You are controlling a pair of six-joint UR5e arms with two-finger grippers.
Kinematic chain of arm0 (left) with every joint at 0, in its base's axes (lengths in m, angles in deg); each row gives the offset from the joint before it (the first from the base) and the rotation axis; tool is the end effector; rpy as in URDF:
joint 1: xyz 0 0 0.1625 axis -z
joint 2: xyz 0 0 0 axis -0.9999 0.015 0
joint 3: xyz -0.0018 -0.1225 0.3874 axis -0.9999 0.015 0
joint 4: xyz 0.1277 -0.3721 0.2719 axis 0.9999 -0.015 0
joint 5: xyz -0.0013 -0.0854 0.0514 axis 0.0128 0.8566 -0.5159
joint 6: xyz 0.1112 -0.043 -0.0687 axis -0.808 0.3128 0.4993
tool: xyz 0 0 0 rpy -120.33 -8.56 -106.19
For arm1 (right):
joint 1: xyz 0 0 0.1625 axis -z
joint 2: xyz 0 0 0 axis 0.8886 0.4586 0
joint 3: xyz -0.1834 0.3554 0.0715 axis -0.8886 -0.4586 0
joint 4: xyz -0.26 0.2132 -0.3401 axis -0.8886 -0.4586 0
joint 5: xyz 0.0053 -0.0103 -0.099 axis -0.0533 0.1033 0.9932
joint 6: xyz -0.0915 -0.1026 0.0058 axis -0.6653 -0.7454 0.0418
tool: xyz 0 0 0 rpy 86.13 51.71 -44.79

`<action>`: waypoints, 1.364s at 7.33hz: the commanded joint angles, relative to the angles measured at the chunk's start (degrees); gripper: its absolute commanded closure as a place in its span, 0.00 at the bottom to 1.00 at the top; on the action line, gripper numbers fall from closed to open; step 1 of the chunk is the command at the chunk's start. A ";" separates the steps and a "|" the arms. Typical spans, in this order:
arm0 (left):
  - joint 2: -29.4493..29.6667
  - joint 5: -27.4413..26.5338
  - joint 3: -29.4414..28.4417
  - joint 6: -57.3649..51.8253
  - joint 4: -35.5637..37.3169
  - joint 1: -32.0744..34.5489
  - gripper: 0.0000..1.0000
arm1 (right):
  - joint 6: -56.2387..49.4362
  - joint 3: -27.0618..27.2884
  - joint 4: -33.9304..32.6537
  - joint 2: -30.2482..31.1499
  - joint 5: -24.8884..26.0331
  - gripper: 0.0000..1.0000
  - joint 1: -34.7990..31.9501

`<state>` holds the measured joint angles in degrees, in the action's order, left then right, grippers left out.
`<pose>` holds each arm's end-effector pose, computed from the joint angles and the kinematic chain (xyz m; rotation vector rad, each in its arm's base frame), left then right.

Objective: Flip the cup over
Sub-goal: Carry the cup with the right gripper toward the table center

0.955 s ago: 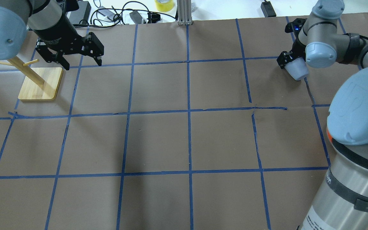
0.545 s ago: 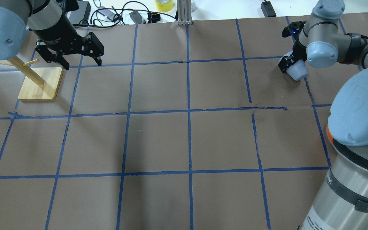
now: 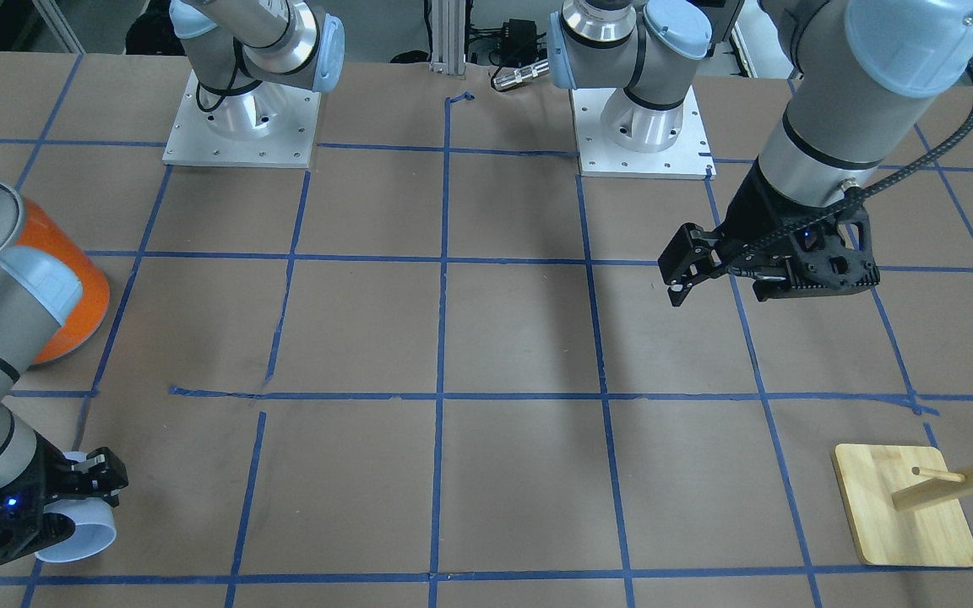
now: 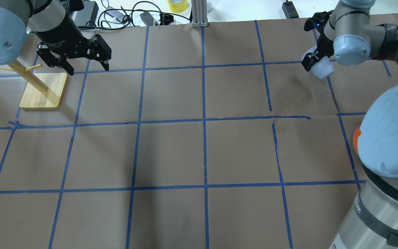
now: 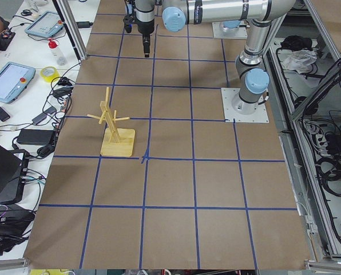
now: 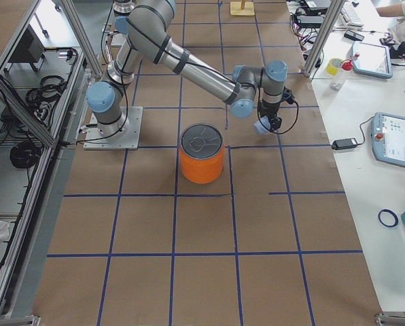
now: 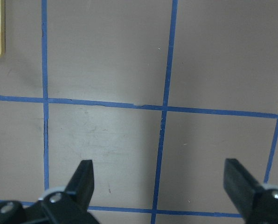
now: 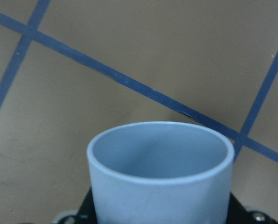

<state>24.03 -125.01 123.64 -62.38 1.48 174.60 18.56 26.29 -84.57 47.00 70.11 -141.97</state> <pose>-0.0861 -0.6189 0.4018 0.1500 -3.1274 0.0757 -0.0113 -0.7598 0.1737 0.7547 -2.9582 0.1946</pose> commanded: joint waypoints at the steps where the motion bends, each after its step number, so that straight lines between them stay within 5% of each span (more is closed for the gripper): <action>1: -0.15 0.06 0.04 0.00 0.04 -0.21 0.00 | -0.20 0.00 -0.18 1.22 0.73 0.70 -9.79; 6: -0.32 0.15 0.13 0.00 -0.31 -0.38 0.00 | -6.50 0.70 -4.93 1.05 -1.64 0.70 -31.87; 10: -0.50 -1.43 0.04 -0.26 0.65 -1.70 0.00 | -25.52 4.99 -4.85 1.13 -3.47 0.74 -34.63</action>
<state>23.78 -125.52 123.69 -62.59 2.15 173.48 0.66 29.64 -89.14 48.33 67.33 -176.02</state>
